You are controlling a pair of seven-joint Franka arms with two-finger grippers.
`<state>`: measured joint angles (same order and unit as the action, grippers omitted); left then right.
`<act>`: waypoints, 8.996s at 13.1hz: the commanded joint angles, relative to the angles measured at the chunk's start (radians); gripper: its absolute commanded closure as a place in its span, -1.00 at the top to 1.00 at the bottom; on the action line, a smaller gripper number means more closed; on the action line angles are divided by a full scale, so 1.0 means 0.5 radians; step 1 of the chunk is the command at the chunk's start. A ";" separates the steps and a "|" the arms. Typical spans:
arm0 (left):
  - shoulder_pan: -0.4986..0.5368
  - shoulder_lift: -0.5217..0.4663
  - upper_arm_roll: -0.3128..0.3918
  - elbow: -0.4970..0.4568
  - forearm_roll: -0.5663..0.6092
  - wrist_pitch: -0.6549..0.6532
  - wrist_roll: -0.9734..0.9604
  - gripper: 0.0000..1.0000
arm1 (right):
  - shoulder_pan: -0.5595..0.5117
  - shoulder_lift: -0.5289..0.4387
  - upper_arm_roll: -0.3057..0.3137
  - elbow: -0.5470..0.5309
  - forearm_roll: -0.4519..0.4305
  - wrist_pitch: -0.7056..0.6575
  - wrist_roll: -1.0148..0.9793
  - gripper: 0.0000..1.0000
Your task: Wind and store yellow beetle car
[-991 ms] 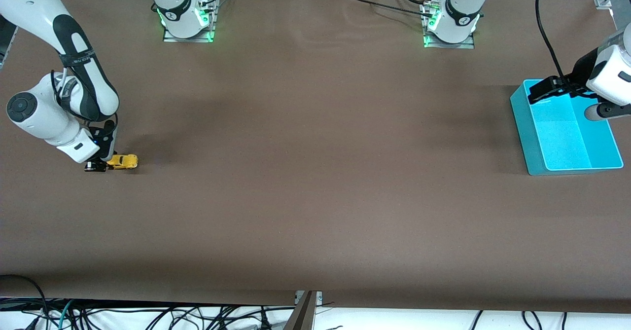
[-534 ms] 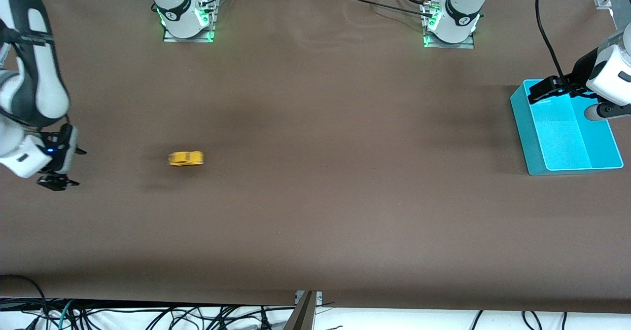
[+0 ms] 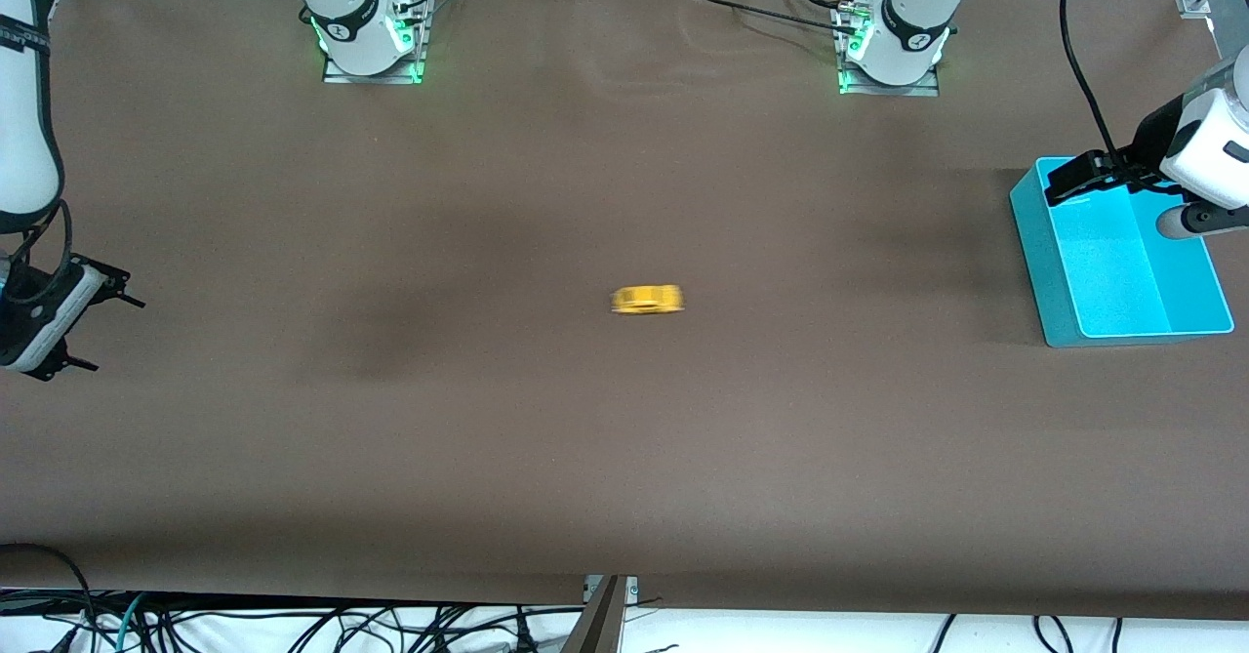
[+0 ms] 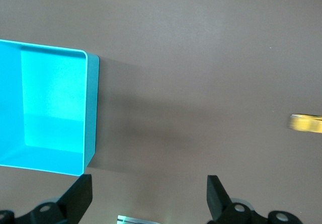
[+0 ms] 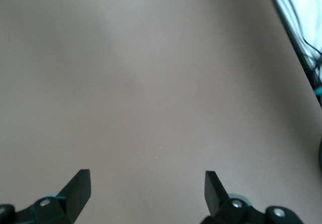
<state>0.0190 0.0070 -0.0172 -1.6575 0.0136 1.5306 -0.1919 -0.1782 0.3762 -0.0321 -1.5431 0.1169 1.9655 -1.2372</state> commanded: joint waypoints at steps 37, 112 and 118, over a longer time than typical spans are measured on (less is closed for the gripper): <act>0.391 0.204 0.077 -1.127 0.083 1.263 -1.497 1.00 | 0.310 -0.584 0.064 -0.083 -0.304 -0.581 2.438 1.00; -0.028 -0.143 0.083 -0.179 0.089 0.249 -1.134 1.00 | 0.359 -0.544 0.083 -0.009 -0.298 -0.568 2.450 1.00; -0.038 -0.174 0.010 -0.103 0.086 0.136 -0.192 1.00 | 0.381 -0.541 0.086 0.006 -0.295 -0.562 2.453 1.00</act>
<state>-0.0026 -0.0707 -0.0179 -1.7381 0.0719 1.6523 -0.4427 0.0053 0.0960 0.0121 -1.5668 -0.0254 1.6886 -0.0225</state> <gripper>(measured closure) 0.000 0.000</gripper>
